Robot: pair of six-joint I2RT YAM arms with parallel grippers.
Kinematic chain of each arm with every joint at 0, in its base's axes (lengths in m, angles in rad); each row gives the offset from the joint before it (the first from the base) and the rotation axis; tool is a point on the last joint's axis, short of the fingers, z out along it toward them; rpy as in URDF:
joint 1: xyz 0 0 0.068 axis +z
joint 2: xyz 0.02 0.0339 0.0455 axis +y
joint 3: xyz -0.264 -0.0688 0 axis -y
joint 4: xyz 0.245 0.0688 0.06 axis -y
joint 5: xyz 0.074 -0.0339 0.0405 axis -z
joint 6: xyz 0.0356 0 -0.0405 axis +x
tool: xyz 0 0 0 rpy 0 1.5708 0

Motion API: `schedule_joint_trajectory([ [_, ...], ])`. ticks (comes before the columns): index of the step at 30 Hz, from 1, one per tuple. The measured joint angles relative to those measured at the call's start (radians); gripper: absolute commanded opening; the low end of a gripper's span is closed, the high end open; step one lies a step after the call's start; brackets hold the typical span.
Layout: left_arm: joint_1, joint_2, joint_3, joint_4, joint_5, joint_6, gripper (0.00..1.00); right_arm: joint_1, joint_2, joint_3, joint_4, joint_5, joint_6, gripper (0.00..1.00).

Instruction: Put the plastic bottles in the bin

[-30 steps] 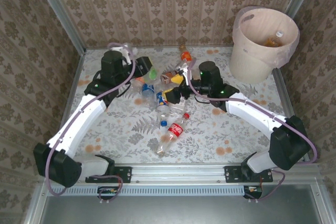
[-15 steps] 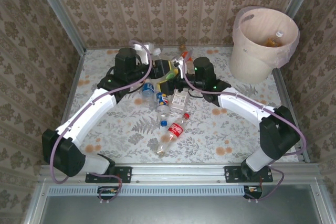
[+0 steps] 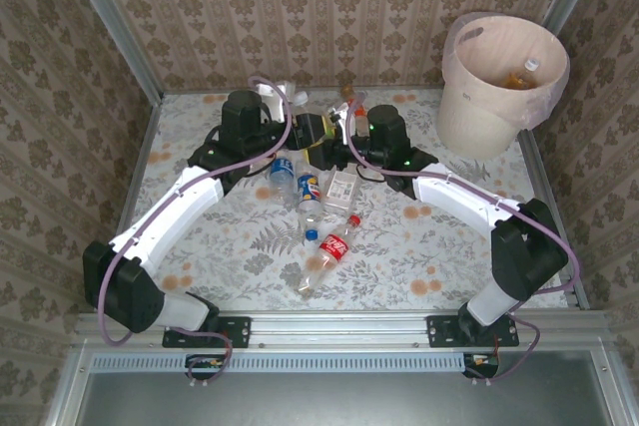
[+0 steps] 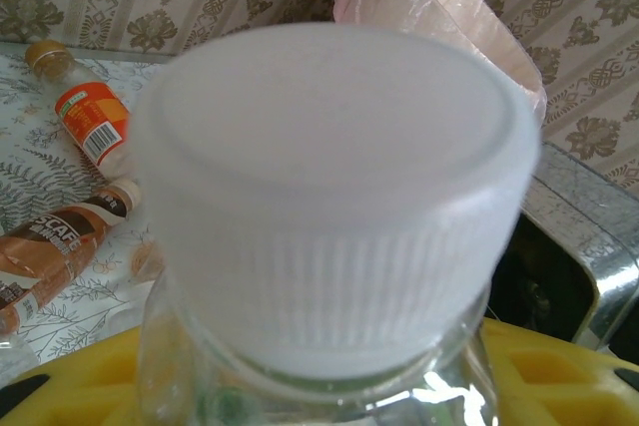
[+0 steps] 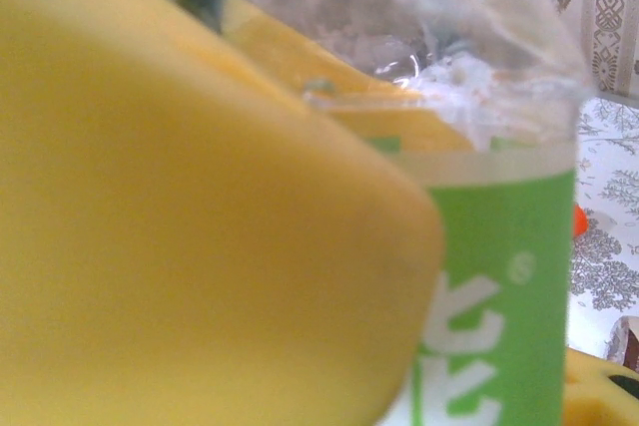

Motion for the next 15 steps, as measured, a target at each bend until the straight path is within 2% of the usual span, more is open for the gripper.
schedule_joint_trajectory([
  [1, 0.002, 0.0, 0.0, 0.0, 0.0, 0.0, 0.61, 0.0, 0.0, 0.0, 0.0, 0.002, -0.001, 0.41],
  [3, 0.004, 0.0, 0.0, -0.003, -0.003, -0.002, 0.82, 0.0, 0.0, 0.0, -0.001, 0.008, -0.001, 0.39],
  [5, 0.009, 0.0, 0.001, -0.011, -0.011, -0.007, 0.97, 0.0, 0.0, 0.0, -0.005, 0.033, -0.003, 0.4],
  [6, 0.012, -0.001, 0.001, -0.017, -0.018, -0.011, 1.0, 0.0, 0.0, 0.0, -0.01, 0.046, -0.005, 0.4],
  [10, 0.034, -0.015, -0.001, -0.018, -0.055, -0.016, 1.0, -0.001, 0.0, 0.002, -0.072, 0.106, -0.026, 0.4],
  [15, 0.076, -0.114, -0.047, -0.001, -0.152, -0.043, 1.0, -0.016, -0.003, 0.032, -0.218, 0.211, -0.066, 0.4],
])
